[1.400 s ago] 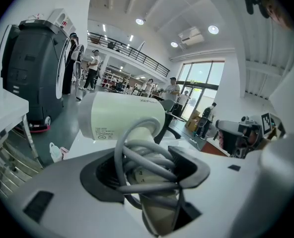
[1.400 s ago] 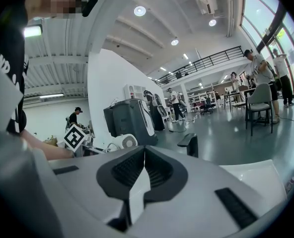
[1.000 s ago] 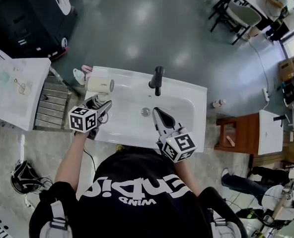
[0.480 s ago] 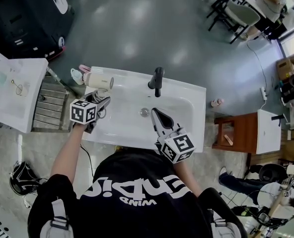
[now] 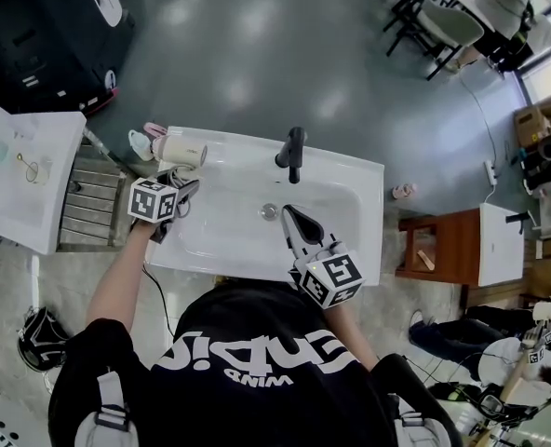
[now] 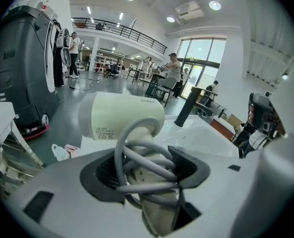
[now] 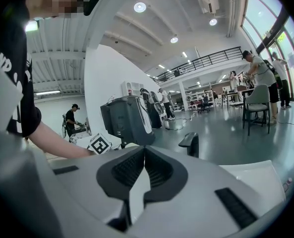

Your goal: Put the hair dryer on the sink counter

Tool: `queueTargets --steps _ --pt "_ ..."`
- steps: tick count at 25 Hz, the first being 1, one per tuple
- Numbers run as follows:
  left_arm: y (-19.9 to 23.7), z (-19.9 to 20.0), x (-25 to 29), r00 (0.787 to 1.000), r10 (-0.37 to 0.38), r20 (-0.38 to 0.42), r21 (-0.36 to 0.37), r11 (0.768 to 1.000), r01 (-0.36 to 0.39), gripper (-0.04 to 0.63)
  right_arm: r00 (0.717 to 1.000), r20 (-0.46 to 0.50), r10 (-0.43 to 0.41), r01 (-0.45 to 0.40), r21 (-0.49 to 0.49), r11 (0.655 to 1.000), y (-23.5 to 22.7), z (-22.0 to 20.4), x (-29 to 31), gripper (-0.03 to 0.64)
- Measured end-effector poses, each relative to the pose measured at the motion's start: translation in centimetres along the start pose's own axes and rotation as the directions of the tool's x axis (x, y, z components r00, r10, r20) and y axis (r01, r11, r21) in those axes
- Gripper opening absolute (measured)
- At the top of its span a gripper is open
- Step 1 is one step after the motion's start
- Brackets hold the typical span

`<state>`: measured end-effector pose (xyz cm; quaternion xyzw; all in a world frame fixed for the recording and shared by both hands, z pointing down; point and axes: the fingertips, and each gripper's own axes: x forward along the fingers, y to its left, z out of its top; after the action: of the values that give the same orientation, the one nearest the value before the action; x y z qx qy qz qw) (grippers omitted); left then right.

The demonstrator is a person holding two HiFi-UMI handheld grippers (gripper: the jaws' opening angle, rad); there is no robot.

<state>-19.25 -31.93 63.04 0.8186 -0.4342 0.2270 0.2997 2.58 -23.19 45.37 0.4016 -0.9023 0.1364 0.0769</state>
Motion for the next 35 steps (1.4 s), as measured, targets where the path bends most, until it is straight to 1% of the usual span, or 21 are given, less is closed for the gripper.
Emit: queueTargets --steps 9,14,25,32,35 --pt "1.9 -0.1 1.1 0.999 -0.006 -0.051 0.032 0.999 0.008 0.287 1.0 -0.018 -0.008 0.008 0.002 1.0 0.4 -0.3 0.3 0.018" --pt "2.6 -0.9 1.6 0.997 -0.003 -0.077 0.046 0.999 0.007 0.287 1.0 -0.028 -0.01 0.01 0.0 1.0 0.1 -0.5 0.5 0.018" --pt "3.3 -1.2 2.4 0.996 -0.002 -0.086 0.053 0.999 0.007 0.287 0.999 -0.045 -0.008 0.008 0.007 1.0 0.0 -0.7 1.5 0.018" --pt "3.7 -1.1 2.6 0.995 -0.014 -0.103 0.057 0.998 0.02 0.288 0.999 -0.051 -0.019 0.02 0.012 1.0 0.0 -1.0 1.6 0.018" --pt "3.8 -1.3 2.8 0.993 -0.007 -0.115 0.058 0.998 0.014 0.288 0.998 -0.054 -0.024 0.024 0.013 1.0 0.0 -1.2 1.7 0.018"
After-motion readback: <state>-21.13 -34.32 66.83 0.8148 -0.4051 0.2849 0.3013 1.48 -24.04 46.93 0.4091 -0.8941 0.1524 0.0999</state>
